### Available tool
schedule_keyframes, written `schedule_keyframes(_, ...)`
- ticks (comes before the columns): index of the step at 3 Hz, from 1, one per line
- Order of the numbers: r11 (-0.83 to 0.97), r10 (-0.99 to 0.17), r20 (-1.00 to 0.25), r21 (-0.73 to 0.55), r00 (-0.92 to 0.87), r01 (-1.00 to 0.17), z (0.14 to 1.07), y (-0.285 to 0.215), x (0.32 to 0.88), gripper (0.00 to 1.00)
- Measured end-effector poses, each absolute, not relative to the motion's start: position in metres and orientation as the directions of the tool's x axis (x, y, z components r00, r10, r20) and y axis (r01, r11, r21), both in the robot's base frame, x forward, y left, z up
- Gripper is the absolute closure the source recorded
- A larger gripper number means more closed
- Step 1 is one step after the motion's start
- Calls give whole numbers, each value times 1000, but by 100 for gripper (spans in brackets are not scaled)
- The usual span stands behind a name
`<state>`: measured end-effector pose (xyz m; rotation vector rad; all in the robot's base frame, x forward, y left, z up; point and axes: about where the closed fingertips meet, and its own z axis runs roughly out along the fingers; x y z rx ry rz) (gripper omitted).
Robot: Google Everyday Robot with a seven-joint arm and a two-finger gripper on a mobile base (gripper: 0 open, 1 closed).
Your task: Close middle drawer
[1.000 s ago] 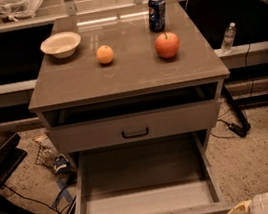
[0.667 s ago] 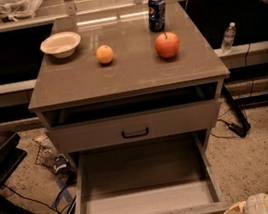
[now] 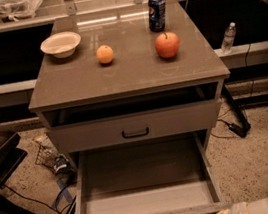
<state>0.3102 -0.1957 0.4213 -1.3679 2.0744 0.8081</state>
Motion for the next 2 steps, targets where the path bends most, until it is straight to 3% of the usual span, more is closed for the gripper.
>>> schedule_keyframes(2, 251, -612, -727, 195, -312, -948, 395, -164, 324, 100)
